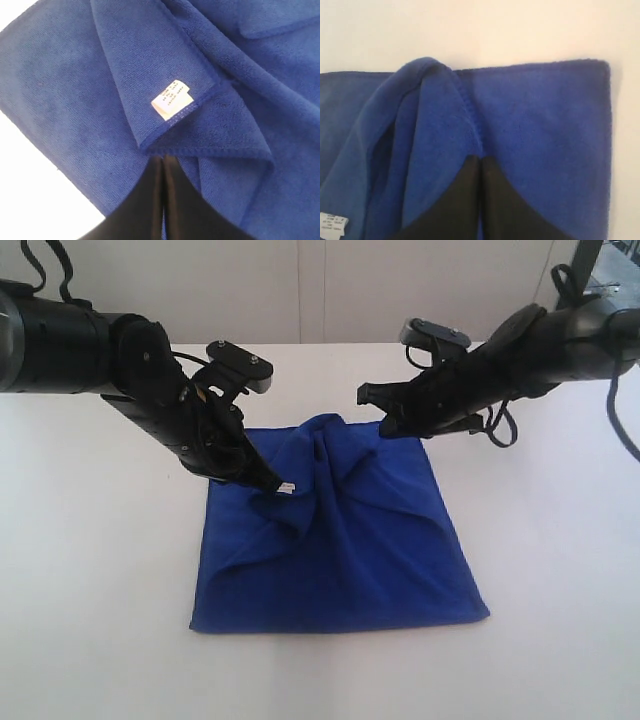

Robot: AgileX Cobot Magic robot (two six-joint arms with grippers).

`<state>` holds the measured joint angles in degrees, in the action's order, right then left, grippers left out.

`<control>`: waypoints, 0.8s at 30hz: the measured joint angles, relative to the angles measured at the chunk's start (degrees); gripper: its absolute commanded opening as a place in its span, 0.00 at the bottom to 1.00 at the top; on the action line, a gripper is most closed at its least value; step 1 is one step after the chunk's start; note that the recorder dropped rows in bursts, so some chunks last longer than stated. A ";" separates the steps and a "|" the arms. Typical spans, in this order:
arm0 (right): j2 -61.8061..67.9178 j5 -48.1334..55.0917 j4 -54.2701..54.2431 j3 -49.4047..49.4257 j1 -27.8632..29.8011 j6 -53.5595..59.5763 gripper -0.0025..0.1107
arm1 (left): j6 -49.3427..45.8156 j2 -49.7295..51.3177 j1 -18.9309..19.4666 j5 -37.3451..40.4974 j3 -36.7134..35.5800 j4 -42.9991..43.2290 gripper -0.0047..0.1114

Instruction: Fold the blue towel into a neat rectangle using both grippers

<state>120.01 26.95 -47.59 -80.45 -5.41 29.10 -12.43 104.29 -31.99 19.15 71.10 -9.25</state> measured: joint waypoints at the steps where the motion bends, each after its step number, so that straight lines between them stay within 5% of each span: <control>1: -0.94 0.00 1.31 0.00 0.00 0.00 0.02 | 0.00 0.00 0.00 0.11 0.00 0.00 0.04; 13: -7.97 -0.33 15.15 0.00 0.00 0.00 0.02 | 0.10 0.03 0.00 -0.10 0.00 0.00 0.04; 24: -2.88 1.05 15.78 0.00 0.00 -4.42 0.06 | 0.55 2.42 0.00 -1.03 0.00 -0.33 0.04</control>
<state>117.13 28.01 -31.80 -80.45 -5.41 24.68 -11.88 106.71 -31.99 18.13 71.10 -9.58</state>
